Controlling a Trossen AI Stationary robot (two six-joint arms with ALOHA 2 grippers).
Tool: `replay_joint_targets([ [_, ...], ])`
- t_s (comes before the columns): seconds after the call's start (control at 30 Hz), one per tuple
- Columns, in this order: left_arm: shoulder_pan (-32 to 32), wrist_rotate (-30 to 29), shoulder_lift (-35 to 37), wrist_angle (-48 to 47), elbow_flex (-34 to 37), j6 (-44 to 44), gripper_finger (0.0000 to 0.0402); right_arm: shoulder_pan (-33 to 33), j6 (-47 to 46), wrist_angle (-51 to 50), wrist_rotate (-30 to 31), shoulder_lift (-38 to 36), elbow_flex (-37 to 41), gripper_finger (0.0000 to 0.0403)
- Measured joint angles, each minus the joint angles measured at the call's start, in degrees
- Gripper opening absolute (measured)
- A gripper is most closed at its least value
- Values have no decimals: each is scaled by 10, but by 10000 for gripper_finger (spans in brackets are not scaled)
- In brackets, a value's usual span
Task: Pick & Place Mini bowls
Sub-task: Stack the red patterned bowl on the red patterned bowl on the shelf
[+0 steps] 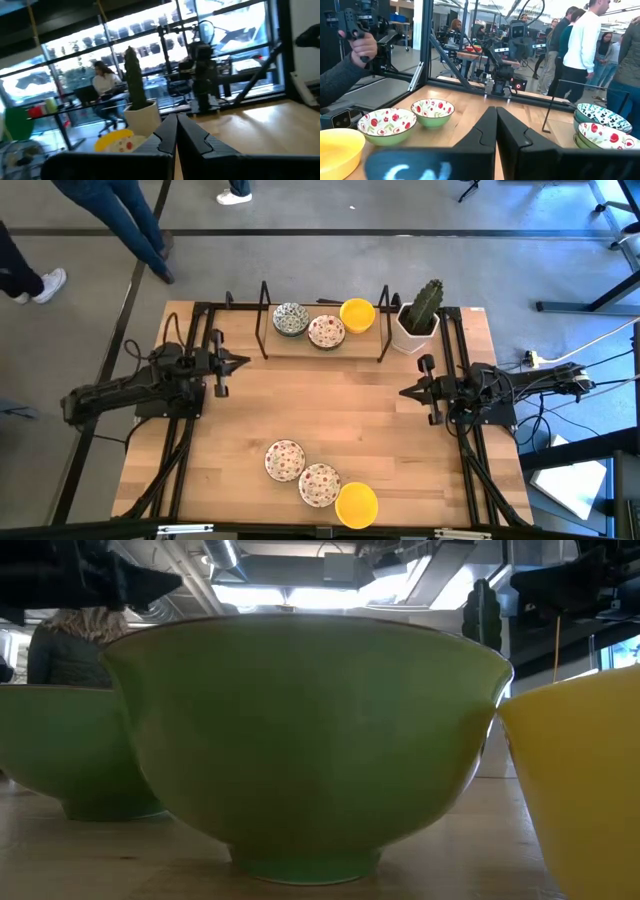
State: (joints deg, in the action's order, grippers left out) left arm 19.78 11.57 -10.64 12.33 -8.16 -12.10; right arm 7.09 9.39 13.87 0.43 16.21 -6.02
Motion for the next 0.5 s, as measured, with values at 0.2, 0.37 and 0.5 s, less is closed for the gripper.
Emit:
replay_joint_targets([
  [0.2, -63, -83, -153, 53, -77, 27, 6, 0, -2, 0, 0, 0, 0, 7],
  [0.37, -105, -169, -278, 37, -141, -10, 6, 0, -14, 0, 0, 0, 0, 7],
  [0.5, -140, -181, -365, 29, -186, -30, 6, 0, -16, 0, 0, 0, 0, 7],
])
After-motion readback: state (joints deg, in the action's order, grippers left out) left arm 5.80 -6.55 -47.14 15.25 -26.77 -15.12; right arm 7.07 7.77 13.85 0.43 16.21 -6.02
